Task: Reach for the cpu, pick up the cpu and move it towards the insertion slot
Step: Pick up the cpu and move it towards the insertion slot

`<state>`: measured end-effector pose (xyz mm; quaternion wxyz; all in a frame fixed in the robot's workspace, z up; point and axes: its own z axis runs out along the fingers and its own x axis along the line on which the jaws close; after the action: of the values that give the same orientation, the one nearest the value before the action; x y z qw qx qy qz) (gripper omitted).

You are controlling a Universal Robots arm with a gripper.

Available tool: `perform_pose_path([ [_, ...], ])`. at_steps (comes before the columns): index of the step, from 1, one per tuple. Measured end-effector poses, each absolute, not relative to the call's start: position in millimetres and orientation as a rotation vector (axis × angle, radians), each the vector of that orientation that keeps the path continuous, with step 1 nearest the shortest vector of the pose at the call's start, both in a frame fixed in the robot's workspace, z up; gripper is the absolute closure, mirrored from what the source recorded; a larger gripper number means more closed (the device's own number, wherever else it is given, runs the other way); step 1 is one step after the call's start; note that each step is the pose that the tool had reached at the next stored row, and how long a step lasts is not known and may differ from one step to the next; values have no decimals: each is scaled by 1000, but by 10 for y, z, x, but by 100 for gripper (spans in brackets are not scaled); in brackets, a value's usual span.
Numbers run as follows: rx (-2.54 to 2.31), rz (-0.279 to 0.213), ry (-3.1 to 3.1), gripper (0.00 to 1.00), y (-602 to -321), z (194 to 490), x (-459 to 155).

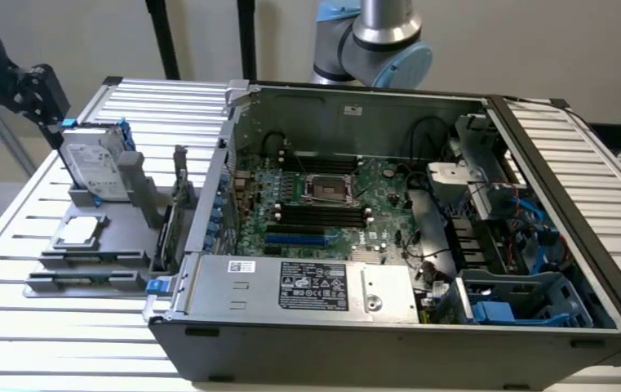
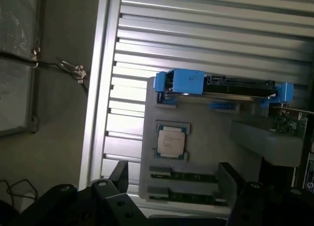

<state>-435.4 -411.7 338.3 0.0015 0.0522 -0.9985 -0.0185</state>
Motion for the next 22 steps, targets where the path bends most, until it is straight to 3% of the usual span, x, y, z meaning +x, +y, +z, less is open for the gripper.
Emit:
perform_pose_path([
  [22, 34, -58, -3140, 18, -4193, 2982, -4336],
])
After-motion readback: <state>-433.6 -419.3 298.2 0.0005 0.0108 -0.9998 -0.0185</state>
